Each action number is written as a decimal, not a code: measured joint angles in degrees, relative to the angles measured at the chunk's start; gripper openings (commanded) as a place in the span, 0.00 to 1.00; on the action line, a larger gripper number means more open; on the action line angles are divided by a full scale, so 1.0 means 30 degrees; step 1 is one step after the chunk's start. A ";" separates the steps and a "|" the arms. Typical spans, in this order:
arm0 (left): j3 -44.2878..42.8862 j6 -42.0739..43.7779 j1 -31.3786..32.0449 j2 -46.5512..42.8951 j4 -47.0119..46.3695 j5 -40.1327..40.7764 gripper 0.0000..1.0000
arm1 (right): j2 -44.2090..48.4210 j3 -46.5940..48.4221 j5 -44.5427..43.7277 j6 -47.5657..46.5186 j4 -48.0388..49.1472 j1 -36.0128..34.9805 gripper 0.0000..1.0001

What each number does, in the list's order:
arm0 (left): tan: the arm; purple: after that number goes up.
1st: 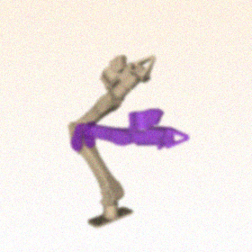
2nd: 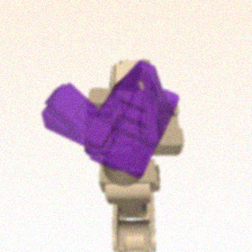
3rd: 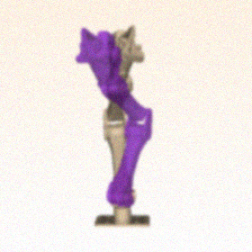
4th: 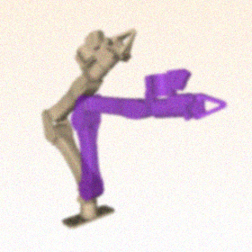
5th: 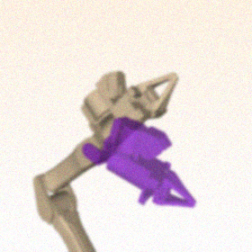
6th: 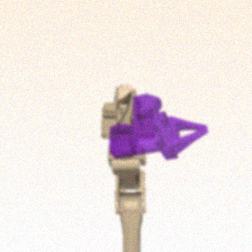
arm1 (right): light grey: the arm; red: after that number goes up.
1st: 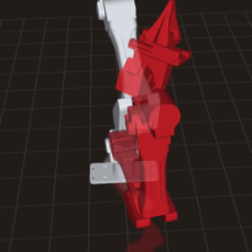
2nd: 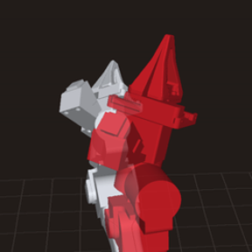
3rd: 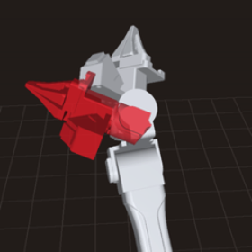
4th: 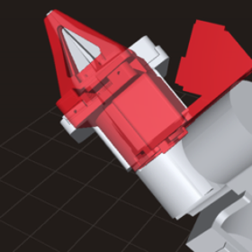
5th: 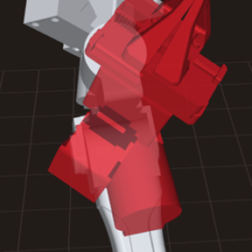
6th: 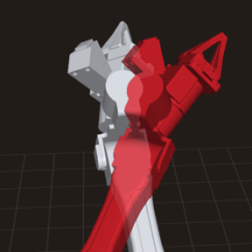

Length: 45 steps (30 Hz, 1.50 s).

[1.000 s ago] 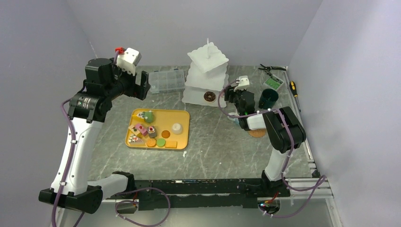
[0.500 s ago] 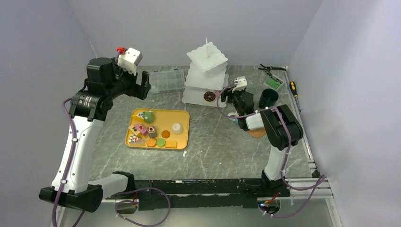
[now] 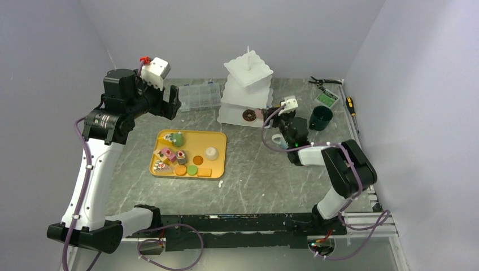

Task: Serve the afternoon tea
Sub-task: Place the desert on the desert table, then pick up the desert from the tray.

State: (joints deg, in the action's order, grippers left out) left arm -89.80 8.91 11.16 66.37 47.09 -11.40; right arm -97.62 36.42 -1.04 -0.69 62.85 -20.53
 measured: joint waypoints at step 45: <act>-0.0612 -0.0204 -0.0029 0.0750 0.1982 -0.0124 0.92 | -0.0189 0.2361 -0.2259 0.0568 -0.4860 -1.2342 0.72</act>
State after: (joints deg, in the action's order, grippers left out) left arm -91.64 8.29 11.07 68.62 53.04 -11.77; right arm -98.19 43.51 -7.81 1.02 48.27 -57.56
